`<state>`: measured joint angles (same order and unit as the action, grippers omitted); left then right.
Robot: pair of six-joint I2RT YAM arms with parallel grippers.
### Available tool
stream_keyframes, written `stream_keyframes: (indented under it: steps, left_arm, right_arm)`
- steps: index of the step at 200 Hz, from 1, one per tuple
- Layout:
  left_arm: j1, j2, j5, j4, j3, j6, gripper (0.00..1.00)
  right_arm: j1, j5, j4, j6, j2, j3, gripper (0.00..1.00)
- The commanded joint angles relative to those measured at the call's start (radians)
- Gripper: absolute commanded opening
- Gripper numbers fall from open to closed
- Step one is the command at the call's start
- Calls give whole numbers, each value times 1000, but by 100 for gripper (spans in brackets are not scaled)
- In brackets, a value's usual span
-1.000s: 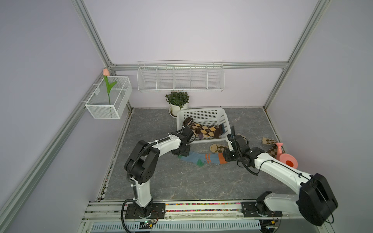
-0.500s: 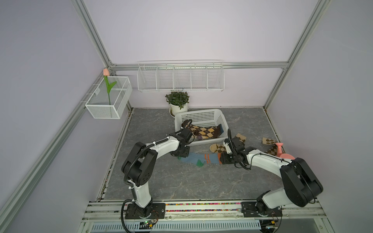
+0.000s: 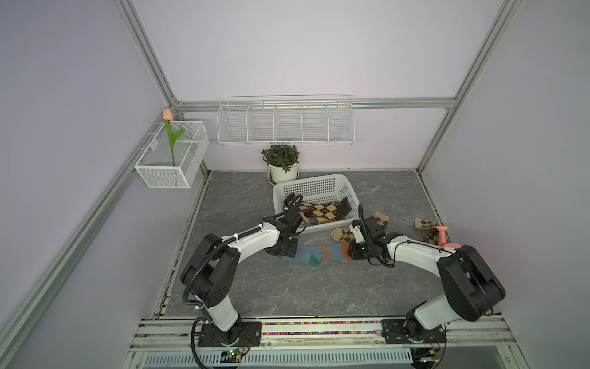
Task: Place the socks together as a pair
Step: Pick up a pair of socks from the center of the board.
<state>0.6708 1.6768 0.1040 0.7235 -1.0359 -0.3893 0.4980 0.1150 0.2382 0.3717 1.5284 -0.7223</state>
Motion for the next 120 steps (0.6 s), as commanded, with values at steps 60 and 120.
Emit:
stream_keyframes:
  steps: [60,120]
  left_arm:
    - [6,-151,168,67,60,-116,62]
    - [10,-183,141,-77,198,-174,71]
  right_arm:
    - [2,0,53,-30,-24,29,15]
    - [1,10,55,-37,-42,35,15]
